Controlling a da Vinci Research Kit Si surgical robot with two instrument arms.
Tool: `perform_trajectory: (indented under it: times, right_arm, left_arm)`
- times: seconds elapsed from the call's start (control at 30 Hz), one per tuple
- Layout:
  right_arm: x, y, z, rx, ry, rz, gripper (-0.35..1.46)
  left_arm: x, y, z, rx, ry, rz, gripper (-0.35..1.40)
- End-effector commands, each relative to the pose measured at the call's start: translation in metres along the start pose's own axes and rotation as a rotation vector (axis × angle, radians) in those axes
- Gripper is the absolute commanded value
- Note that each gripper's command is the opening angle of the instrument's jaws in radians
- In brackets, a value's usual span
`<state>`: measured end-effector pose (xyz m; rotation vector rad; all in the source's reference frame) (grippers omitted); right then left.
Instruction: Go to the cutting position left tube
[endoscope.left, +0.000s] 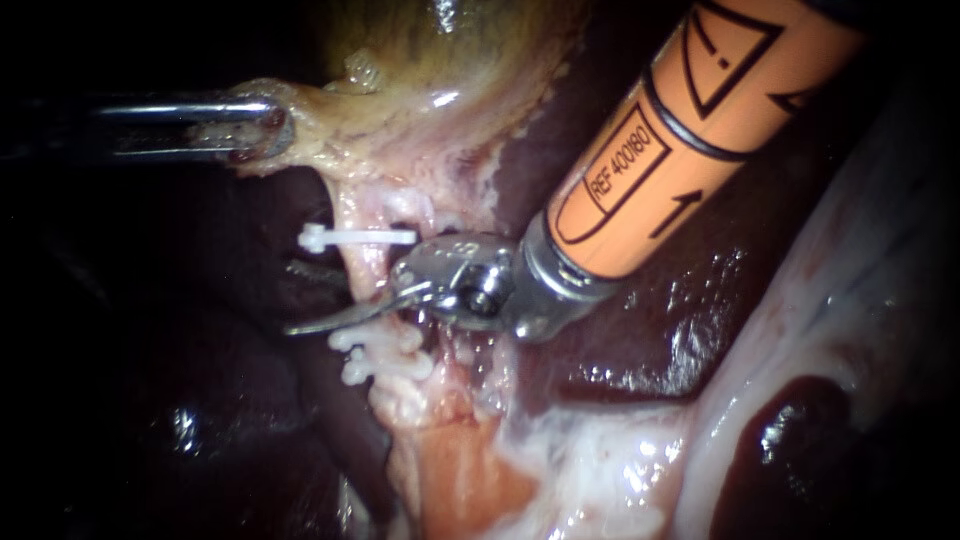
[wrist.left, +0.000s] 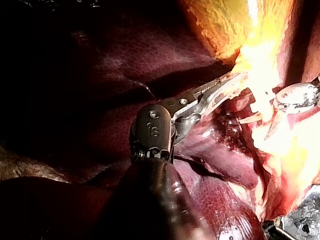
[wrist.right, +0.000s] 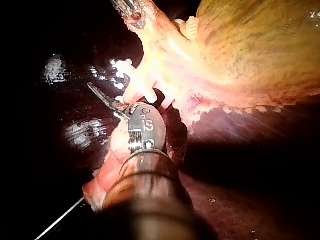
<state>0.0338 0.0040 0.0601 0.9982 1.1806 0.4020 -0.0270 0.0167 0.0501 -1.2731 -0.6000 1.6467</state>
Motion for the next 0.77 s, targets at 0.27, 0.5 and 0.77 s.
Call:
perform_trajectory:
  times: [0.27,0.5,0.77]
  right_arm:
    - [0.0030,-0.0039,0.0004,0.094,0.073,0.034,1.45]
    - [0.0045,-0.0049,-0.0003,0.115,0.105,0.040,1.45]
    - [0.0044,-0.0048,-0.0004,0.115,0.105,0.040,1.45]
  left_arm:
    - [0.0000,0.0000,0.0000,0.000,0.000,0.000,-0.35]
    - [0.0000,0.0000,0.0000,0.000,0.000,0.000,-0.35]
    - [0.0000,0.0000,-0.0001,0.000,0.000,0.000,-0.35]
